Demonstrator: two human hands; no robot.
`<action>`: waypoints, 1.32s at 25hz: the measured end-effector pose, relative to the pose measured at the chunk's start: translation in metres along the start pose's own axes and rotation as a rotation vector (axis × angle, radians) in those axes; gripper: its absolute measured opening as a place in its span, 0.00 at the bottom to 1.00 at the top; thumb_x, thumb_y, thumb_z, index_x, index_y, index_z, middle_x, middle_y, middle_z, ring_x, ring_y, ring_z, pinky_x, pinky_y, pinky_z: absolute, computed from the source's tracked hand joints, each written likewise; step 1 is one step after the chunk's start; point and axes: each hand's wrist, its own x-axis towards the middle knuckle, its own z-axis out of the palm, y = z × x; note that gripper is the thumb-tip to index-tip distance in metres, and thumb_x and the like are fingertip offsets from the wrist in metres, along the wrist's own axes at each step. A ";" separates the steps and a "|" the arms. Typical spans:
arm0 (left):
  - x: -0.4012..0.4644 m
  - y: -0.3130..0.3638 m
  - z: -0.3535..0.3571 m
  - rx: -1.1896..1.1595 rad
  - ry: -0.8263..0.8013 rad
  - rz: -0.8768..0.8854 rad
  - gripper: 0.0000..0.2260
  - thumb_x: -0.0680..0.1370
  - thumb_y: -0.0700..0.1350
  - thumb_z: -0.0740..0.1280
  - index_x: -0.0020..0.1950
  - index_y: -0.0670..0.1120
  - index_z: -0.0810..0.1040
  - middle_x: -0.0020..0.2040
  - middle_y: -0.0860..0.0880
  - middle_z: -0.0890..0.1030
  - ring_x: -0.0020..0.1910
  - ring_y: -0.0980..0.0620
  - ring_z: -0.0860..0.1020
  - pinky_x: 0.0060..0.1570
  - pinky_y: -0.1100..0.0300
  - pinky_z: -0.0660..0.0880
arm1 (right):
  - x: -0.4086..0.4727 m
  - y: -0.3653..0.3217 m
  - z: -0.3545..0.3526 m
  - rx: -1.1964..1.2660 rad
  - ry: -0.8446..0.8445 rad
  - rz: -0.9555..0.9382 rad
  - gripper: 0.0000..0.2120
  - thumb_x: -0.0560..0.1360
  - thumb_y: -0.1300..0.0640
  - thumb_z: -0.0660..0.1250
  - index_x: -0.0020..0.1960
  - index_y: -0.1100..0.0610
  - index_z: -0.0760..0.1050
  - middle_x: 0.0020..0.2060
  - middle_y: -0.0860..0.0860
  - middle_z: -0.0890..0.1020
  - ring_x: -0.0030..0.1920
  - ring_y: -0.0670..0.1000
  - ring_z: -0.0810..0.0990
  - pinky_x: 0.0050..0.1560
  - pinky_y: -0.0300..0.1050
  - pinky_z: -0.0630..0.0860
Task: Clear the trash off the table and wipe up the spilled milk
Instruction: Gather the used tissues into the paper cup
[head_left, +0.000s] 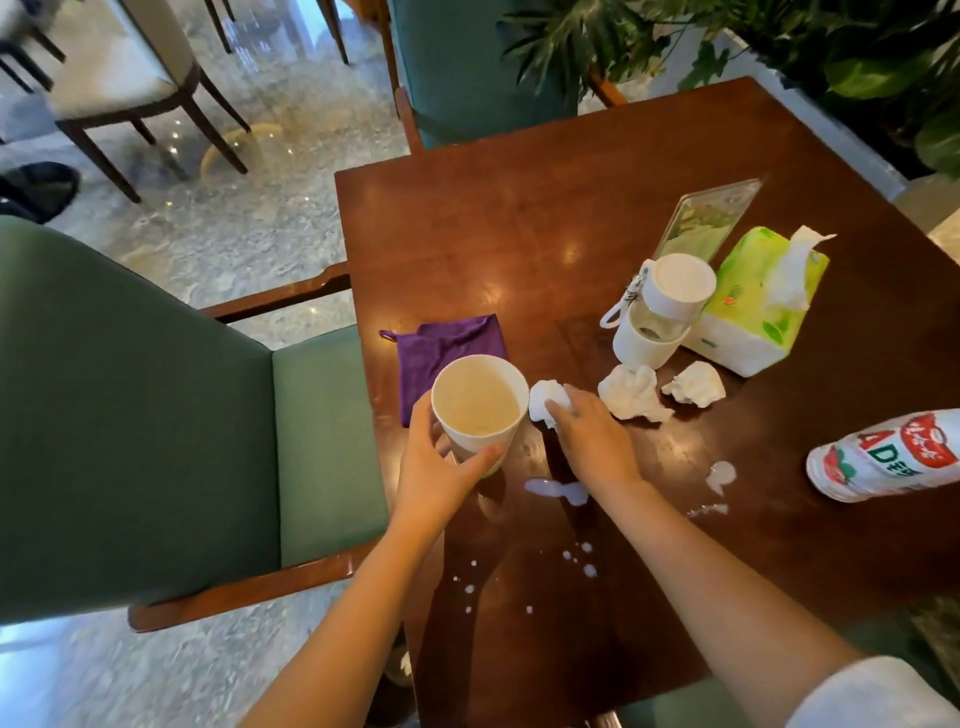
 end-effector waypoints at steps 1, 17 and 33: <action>-0.001 -0.001 -0.003 0.013 0.008 -0.001 0.36 0.67 0.40 0.78 0.68 0.57 0.64 0.61 0.62 0.72 0.60 0.69 0.71 0.48 0.75 0.72 | 0.000 0.004 0.003 0.006 -0.014 -0.002 0.18 0.75 0.64 0.62 0.65 0.59 0.69 0.66 0.59 0.70 0.65 0.59 0.68 0.52 0.49 0.74; -0.007 0.028 0.044 0.092 -0.173 0.194 0.34 0.66 0.52 0.78 0.67 0.62 0.66 0.62 0.61 0.76 0.61 0.58 0.76 0.57 0.55 0.76 | -0.049 -0.013 -0.160 0.282 0.200 -0.270 0.12 0.70 0.63 0.69 0.54 0.57 0.79 0.52 0.51 0.79 0.54 0.53 0.76 0.44 0.46 0.74; -0.010 0.022 0.071 0.052 -0.193 0.184 0.34 0.66 0.43 0.79 0.63 0.66 0.66 0.59 0.69 0.73 0.61 0.63 0.73 0.54 0.72 0.72 | -0.087 0.053 -0.104 0.449 0.424 0.147 0.14 0.75 0.54 0.61 0.59 0.54 0.77 0.57 0.51 0.79 0.61 0.52 0.74 0.61 0.43 0.64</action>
